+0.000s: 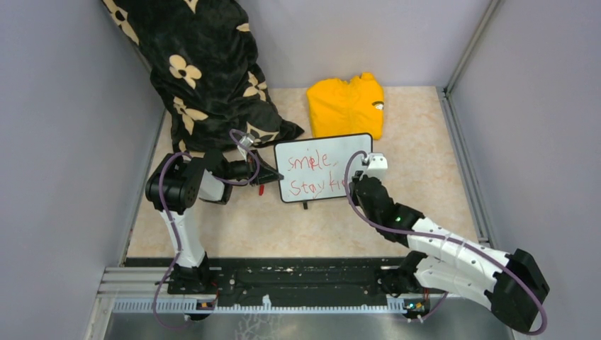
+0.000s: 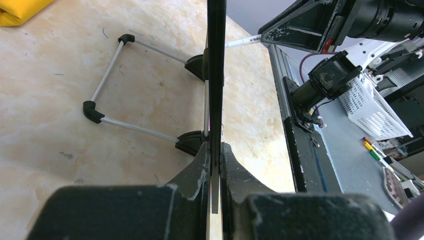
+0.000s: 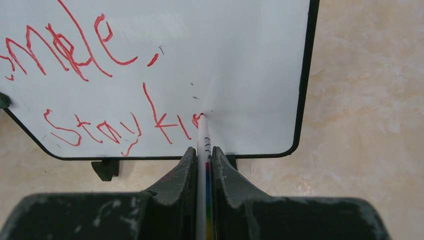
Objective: Write a sentence on the whiteboard
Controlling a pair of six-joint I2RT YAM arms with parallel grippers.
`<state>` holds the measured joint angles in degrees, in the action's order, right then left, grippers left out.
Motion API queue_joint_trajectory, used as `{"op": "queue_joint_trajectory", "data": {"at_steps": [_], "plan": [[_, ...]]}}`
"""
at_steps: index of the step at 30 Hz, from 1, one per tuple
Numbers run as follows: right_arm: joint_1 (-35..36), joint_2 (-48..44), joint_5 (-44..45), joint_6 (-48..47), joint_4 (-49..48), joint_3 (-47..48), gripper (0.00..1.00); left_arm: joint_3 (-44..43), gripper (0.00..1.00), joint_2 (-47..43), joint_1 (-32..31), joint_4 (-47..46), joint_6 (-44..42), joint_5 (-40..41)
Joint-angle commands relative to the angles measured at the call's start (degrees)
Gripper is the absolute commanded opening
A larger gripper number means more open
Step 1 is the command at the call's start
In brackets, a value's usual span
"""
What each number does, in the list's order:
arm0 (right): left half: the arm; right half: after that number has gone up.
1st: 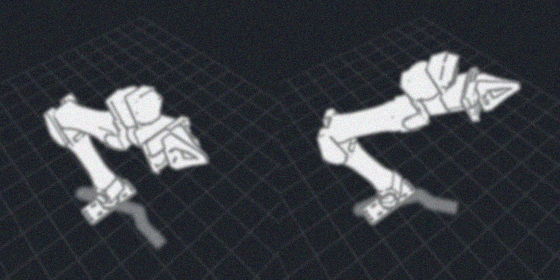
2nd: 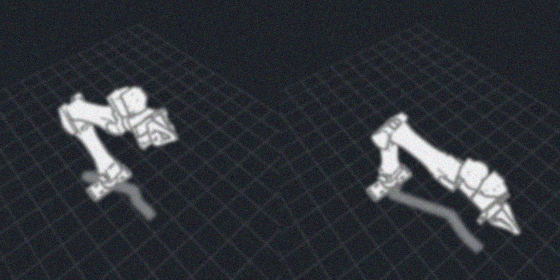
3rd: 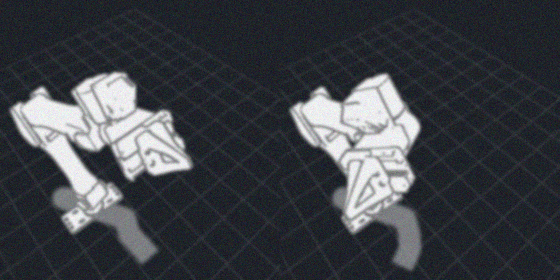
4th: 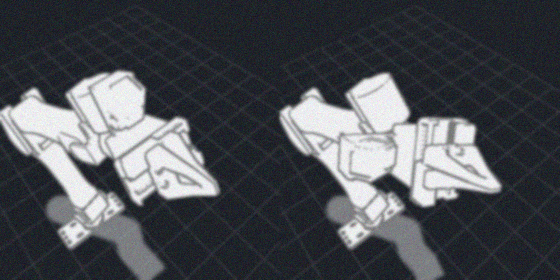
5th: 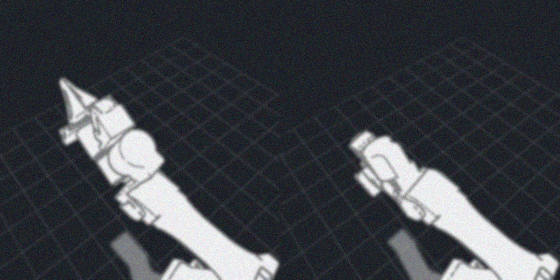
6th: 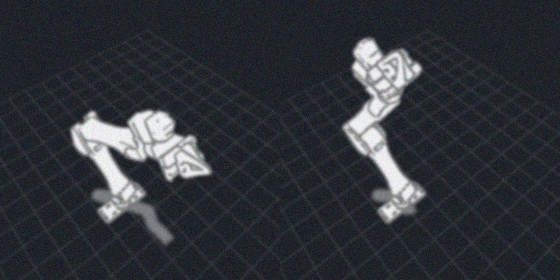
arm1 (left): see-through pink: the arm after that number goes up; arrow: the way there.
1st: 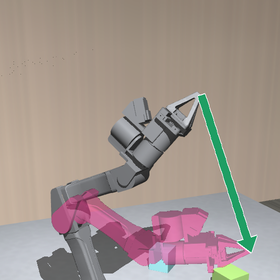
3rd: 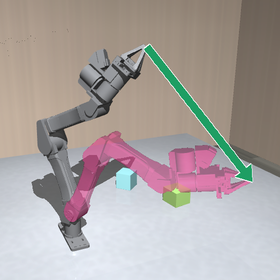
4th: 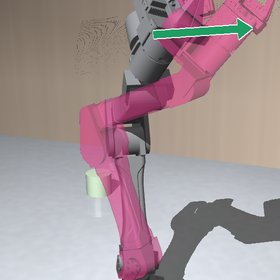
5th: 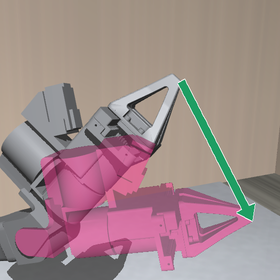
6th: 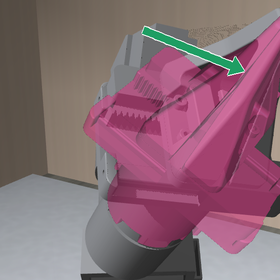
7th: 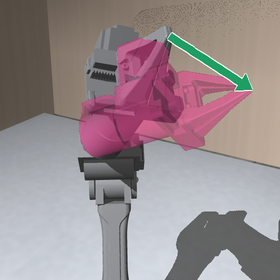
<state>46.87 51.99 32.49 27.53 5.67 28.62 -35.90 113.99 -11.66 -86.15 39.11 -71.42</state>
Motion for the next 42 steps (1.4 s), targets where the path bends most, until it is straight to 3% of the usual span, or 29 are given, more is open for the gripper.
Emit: {"op": "queue_joint_trajectory", "data": {"at_steps": [1, 42], "plan": [[-0.9, -1.9, 2.4, 0.0, -0.8, 2.1, 0.0, -0.9, 0.0, -0.1, -0.6, 0.3, -1.5, -1.4], [-1.1, -1.5, 1.4, 1.8, 0.8, 0.3, 0.0, -0.8, 0.0, -0.2, -0.8, 0.5, -1.5, -1.5]]}}
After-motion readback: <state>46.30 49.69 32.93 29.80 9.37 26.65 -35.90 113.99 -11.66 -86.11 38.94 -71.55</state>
